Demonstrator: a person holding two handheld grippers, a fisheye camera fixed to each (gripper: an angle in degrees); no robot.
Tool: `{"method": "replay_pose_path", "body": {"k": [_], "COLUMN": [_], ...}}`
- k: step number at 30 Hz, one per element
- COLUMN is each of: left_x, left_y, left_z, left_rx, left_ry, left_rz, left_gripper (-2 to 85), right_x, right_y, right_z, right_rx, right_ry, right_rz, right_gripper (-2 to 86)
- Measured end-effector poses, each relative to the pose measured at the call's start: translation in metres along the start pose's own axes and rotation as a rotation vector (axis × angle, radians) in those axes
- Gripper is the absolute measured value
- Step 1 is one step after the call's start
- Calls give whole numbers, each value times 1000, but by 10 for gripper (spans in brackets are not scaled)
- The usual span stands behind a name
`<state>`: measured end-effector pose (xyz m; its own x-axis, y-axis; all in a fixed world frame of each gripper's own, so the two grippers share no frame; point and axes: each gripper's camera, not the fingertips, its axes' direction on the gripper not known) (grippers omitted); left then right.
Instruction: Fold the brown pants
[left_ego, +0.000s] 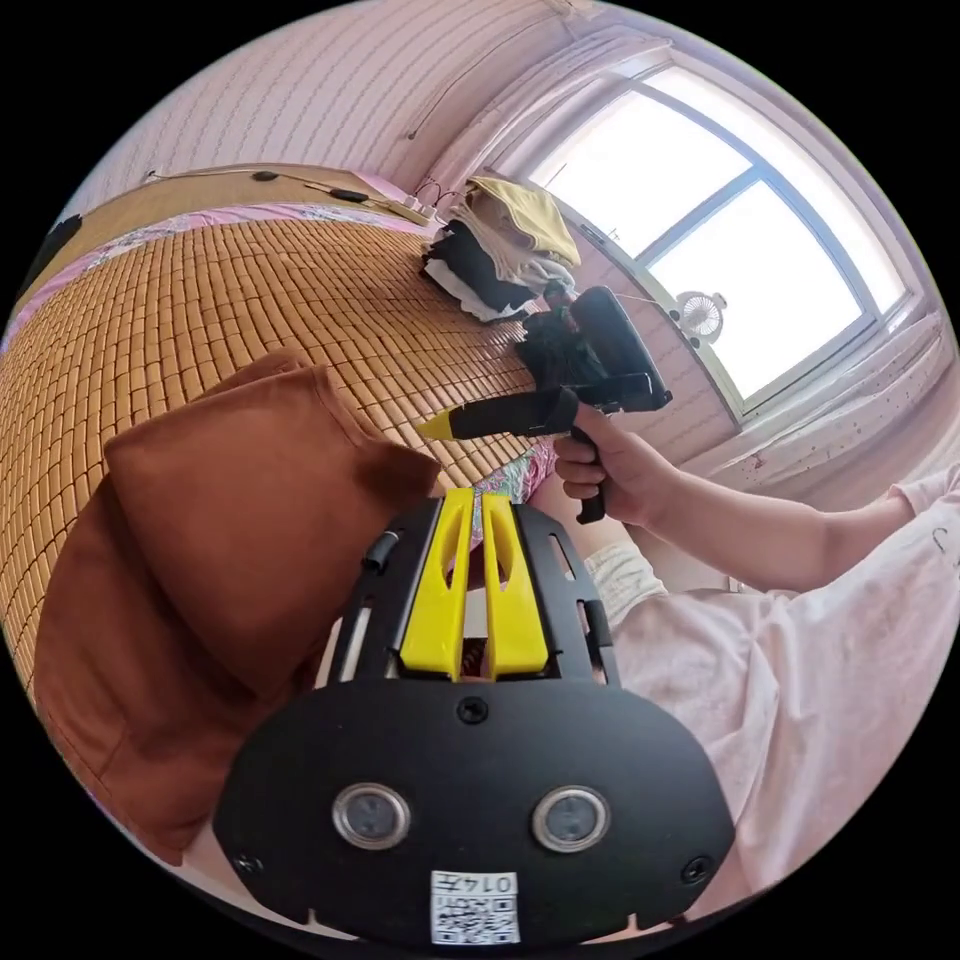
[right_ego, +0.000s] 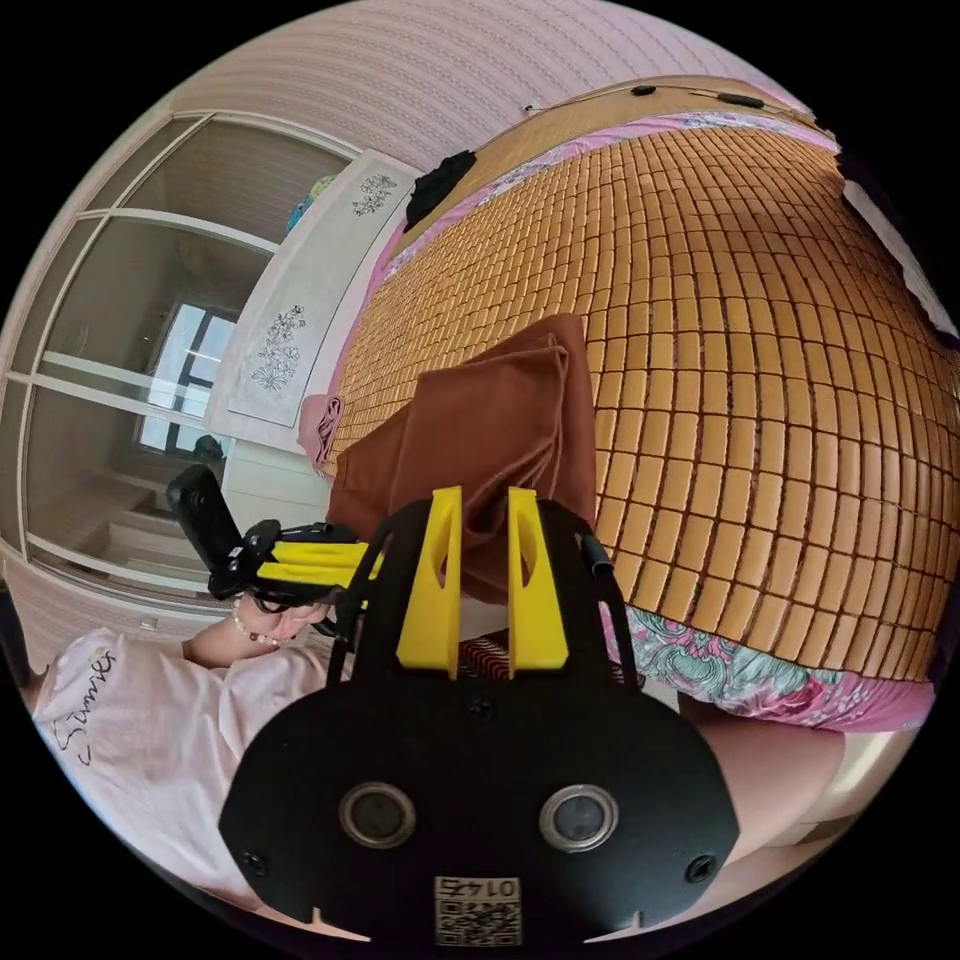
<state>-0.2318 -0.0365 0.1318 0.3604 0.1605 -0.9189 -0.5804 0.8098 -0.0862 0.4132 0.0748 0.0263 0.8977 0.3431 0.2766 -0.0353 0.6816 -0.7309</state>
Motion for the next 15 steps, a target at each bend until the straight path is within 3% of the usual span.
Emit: {"method": "replay_pose_path", "body": {"k": [2, 6, 12, 15], "left_x": [-5, -55, -145, -185], "left_y": [11, 61, 144, 174], "left_z": [-19, -93, -202, -228], "left_rx": [27, 133, 188, 181], "left_ry": [-56, -260, -665, -649], "left_rz": [-5, -235, -653, -850], "left_gripper": [-5, 10, 49, 72], "right_x": [16, 24, -8, -31], "right_y": [8, 4, -23, -31], "right_z": [-8, 5, 69, 79], "right_rx": [30, 3, -216, -317], "right_ry": [-18, 3, 288, 384], "right_rz": [51, 71, -81, -178], "right_gripper": [115, 131, 103, 54]}}
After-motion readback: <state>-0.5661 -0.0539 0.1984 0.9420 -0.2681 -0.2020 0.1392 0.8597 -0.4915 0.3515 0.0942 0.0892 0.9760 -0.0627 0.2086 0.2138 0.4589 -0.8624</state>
